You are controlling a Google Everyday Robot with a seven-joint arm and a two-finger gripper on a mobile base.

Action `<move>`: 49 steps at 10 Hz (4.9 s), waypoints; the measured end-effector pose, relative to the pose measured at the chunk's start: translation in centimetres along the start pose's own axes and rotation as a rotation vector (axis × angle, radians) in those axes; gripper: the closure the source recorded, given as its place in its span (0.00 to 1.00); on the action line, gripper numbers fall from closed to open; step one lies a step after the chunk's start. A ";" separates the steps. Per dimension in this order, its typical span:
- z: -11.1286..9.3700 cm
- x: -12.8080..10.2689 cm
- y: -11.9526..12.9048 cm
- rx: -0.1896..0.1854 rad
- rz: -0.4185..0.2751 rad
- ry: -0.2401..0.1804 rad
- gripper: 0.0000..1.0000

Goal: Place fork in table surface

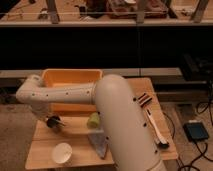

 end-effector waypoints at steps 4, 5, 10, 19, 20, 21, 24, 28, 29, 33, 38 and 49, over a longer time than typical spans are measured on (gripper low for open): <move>0.0 0.1 -0.3 0.002 -0.007 0.003 0.86; -0.1 0.1 -0.3 0.001 -0.007 0.005 0.86; -2.3 0.4 -0.3 -0.035 0.002 -0.010 0.86; -6.3 -0.5 0.1 -0.033 0.108 -0.108 0.86; -6.8 -1.1 -0.1 -0.029 0.117 -0.094 0.86; -6.9 -1.6 -0.4 -0.027 0.124 -0.087 0.86; -7.6 -4.9 -1.3 -0.020 0.162 -0.083 0.86; -7.8 -8.8 -2.0 -0.018 0.204 -0.097 0.86; -7.1 -10.1 -2.0 -0.015 0.217 -0.099 0.86; -4.2 -13.6 -1.5 -0.001 0.265 -0.096 0.86; -2.5 -16.3 -1.1 0.040 0.324 -0.078 0.86; 1.1 -17.9 2.3 0.056 0.532 -0.018 0.20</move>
